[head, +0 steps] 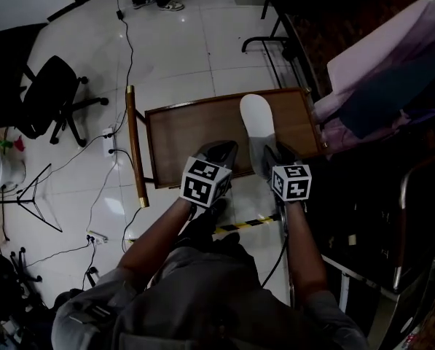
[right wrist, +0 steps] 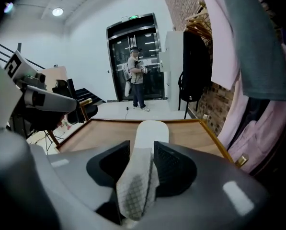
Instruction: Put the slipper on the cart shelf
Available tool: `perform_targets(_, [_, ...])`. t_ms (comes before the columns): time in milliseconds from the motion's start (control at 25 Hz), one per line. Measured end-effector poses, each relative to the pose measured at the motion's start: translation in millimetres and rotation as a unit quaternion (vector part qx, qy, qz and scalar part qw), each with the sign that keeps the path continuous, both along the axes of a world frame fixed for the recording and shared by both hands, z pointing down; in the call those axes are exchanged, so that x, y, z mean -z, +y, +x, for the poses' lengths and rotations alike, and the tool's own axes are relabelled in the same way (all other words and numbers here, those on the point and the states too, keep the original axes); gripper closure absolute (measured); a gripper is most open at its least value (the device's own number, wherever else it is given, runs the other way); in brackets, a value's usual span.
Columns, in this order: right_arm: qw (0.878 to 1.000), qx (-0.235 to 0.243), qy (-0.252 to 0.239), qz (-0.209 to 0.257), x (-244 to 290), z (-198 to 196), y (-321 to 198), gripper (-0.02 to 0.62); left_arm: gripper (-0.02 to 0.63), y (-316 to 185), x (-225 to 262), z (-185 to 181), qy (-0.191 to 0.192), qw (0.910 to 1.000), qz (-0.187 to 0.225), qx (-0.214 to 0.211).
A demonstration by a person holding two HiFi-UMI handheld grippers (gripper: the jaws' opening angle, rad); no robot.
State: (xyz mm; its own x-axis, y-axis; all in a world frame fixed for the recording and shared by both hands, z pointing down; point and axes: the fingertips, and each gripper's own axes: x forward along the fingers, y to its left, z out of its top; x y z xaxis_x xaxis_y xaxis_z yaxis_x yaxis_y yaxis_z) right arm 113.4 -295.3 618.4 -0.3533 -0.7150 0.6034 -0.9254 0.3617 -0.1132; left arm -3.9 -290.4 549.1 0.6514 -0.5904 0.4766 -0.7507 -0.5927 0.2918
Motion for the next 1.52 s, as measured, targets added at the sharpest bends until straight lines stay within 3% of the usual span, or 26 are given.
perform_targets(320, [0.997, -0.024, 0.02, -0.065, -63.9, 2.4, -24.1, 0.468, 0.598, -17.1, -33.0, -6.7, 0.001, 0.9993, -0.036, -0.005])
perform_targets(520, [0.996, -0.018, 0.04, -0.078, -74.5, -0.6, -22.6, 0.573, 0.598, -23.0, -35.9, -3.8, 0.006, 0.9988, -0.043, -0.024])
perform_targets(600, [0.996, -0.015, 0.044, -0.077, -70.6, -2.6, -21.6, 0.584, 0.598, -26.1, -35.4, -2.9, 0.008, 0.9985, -0.045, -0.03])
perform_targets(1080, [0.998, -0.053, 0.025, 0.02, 39.4, 10.5, 13.0, 0.588, 0.598, -30.0, 7.0, 33.8, 0.034, 0.9945, -0.011, -0.099])
perform_targets(1200, [0.996, -0.071, 0.016, 0.044, 66.9, 20.6, 38.0, 0.588, 0.598, -15.7, 23.3, 54.7, 0.044, 0.9917, 0.003, -0.121])
perform_targets(1520, [0.986, -0.139, 0.003, 0.092, 113.8, 51.1, 147.4, 0.588, 0.598, 62.4, 53.0, 99.4, 0.029, 0.9801, 0.036, -0.193])
